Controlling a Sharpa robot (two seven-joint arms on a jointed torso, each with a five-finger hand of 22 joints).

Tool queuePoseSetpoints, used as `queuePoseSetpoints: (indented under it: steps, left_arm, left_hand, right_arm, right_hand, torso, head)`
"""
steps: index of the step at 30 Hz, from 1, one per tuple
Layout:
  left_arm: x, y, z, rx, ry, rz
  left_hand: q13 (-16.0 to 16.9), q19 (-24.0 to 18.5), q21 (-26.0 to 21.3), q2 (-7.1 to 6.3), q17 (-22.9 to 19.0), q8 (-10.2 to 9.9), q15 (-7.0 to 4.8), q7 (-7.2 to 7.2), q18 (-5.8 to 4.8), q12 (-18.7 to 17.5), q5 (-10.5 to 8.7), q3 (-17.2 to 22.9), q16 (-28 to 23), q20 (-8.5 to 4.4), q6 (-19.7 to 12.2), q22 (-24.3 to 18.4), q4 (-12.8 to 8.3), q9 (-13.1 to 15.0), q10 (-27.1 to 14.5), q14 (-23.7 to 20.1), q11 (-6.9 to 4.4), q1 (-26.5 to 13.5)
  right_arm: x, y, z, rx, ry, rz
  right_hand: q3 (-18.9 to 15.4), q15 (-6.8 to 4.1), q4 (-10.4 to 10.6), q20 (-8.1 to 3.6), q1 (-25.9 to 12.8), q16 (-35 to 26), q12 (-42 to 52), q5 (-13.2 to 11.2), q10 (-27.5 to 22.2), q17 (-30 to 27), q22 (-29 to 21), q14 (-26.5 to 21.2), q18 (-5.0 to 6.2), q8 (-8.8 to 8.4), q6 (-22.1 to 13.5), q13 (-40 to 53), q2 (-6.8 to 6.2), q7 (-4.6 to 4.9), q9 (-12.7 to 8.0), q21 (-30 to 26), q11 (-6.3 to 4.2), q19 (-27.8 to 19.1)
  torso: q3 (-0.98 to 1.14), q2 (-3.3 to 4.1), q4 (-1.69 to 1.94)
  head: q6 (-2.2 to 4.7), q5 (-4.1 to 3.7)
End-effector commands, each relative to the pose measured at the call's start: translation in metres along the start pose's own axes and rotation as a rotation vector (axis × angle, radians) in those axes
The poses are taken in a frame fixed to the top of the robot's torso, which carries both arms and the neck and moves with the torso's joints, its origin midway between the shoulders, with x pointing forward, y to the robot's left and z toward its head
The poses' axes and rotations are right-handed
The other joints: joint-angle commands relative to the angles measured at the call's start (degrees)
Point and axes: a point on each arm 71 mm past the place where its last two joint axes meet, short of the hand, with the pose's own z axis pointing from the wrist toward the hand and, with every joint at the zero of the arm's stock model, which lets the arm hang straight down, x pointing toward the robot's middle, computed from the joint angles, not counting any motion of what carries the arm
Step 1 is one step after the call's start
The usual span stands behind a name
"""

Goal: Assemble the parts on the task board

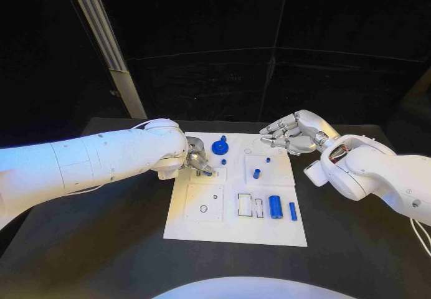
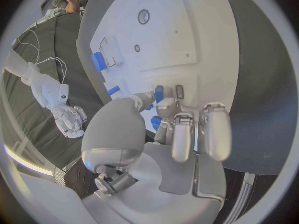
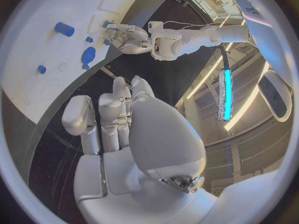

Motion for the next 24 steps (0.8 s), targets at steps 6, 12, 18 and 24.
queuePoseSetpoints:
  steps: [6, 12, 18, 24]
  left_arm:
    - [0.0029, 0.0007, -0.0002, -0.020, 0.033, 0.034]
    - [0.0028, 0.0013, 0.0001, -0.024, 0.037, 0.036]
    - [0.0028, -0.0006, 0.0013, -0.023, 0.044, 0.038]
    - [0.0012, -0.0022, 0.0041, -0.026, 0.050, 0.031]
  left_hand:
    - [0.0, 1.1, 0.3, 0.11, 15.1, 0.3, -0.29, -0.08, -1.19, 0.3, 0.30, 9.4, 0.2, -0.03, 0.3, 0.0, -9.2, 0.1, 0.3, 6.1, 0.06, -0.2]
    - [0.1, 1.1, 0.3, 0.01, 15.1, 0.4, -0.30, -0.09, -1.18, 0.3, 0.38, 9.5, 0.2, -0.05, 0.3, 0.0, -9.3, 0.1, 0.4, 6.1, 0.06, -0.4]
    - [0.1, 1.1, 0.3, -0.14, 15.1, 0.5, -0.31, -0.14, -1.20, 0.4, 0.41, 9.4, 0.2, -0.06, 0.5, 0.1, -9.3, 0.1, 0.6, 6.1, 0.03, -1.1]
    - [0.2, 1.2, 0.4, -0.02, 15.1, 0.6, -0.41, -0.42, -1.22, 0.6, 0.27, 8.4, 0.2, -0.13, 1.1, 0.3, -8.1, 0.0, 1.0, 6.1, -0.14, -4.0]
  right_arm:
    - [0.0005, 0.0016, 0.0007, -0.008, 0.007, 0.004]
    - [0.0009, 0.0019, 0.0009, -0.009, 0.008, 0.004]
    - [0.0012, 0.0021, 0.0011, -0.009, 0.009, 0.005]
    - [0.0019, 0.0023, 0.0012, -0.008, 0.013, 0.005]
  right_hand:
    - [0.3, 0.01, -0.1, -0.10, 0.7, -0.2, 0.3, 0.2, -0.5, -0.1, -0.1, -0.2, 0.37, 0.27, -0.3, 0.1, -0.04, -0.03, 0.0, -0.4, 0.07, -0.4]
    - [0.3, 0.03, -0.1, -0.08, 0.7, -0.2, 0.3, 0.4, -0.5, 0.0, -0.1, -0.3, 0.37, 0.28, -0.3, 0.1, -0.03, -0.01, 0.0, -0.4, 0.08, -0.4]
    - [0.3, 0.03, -0.1, -0.08, 0.7, -0.2, 0.3, 0.4, -0.5, 0.0, -0.1, -0.3, 0.37, 0.28, -0.3, 0.1, -0.03, -0.01, 0.0, -0.4, 0.08, -0.4]
    - [0.3, 0.04, -0.1, -0.06, 0.8, -0.5, 0.3, 0.5, -0.6, -0.3, -0.4, -0.4, 0.46, 0.29, -0.3, 0.1, -0.08, -0.01, 0.0, -0.6, 0.09, -0.7]
  torso:
    - [0.05, -0.03, 0.01]
    - [0.05, 0.00, 0.02]
    - [0.04, 0.00, -0.06]
    - [0.05, -0.01, -0.07]
  head:
    - [-0.05, -0.04]
    - [-0.02, -0.06]
    - [-0.08, -0.09]
    - [-0.12, -0.19]
